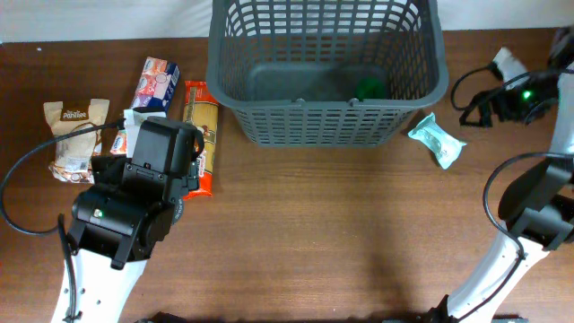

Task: Pack container
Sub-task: 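Move the right gripper down over the mint-green wipes pack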

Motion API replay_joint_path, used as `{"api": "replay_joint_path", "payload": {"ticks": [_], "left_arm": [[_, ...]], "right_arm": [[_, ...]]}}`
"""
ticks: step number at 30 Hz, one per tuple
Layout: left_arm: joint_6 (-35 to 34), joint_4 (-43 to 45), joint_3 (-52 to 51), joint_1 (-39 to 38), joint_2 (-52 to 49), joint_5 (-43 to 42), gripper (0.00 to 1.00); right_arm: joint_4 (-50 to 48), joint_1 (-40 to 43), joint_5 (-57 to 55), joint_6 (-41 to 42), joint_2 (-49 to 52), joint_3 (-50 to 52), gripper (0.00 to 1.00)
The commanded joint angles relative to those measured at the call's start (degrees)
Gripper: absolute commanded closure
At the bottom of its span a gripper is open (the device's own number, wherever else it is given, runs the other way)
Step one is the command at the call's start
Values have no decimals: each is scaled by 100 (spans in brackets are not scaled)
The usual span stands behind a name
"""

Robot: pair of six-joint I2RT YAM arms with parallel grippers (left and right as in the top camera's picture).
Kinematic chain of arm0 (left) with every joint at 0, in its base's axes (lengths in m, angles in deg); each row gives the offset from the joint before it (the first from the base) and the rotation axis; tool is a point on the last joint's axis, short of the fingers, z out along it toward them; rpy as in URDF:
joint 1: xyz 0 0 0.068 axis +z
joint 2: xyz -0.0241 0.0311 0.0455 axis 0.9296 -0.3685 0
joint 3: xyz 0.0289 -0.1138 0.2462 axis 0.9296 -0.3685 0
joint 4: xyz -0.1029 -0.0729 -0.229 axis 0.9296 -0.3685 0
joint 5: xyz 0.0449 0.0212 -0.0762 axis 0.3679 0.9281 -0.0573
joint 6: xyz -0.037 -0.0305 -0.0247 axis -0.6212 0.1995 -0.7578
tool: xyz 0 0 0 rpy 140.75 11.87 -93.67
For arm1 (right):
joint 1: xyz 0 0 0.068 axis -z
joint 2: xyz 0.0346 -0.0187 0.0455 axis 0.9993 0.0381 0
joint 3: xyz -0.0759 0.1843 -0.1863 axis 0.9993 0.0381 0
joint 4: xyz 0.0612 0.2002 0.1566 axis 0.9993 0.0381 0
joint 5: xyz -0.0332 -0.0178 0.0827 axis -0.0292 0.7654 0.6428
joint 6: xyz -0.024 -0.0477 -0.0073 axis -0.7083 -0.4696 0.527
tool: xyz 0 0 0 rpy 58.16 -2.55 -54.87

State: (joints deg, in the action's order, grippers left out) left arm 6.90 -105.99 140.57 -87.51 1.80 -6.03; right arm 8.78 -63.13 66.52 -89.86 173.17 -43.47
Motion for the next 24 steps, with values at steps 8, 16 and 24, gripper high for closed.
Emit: {"api": "replay_joint_path", "payload": {"ticks": [8, 16, 24], "left_arm": [[-96, -4, 101, 31, 28, 118, 1], [-96, -4, 101, 31, 28, 118, 1], [-96, -4, 101, 31, 28, 116, 1]], "right_arm": [[-420, -605, -586, 133, -31, 1224, 1], [-404, -706, -767, 199, -31, 1226, 1], [-498, -706, -822, 227, -31, 1231, 1]]}}
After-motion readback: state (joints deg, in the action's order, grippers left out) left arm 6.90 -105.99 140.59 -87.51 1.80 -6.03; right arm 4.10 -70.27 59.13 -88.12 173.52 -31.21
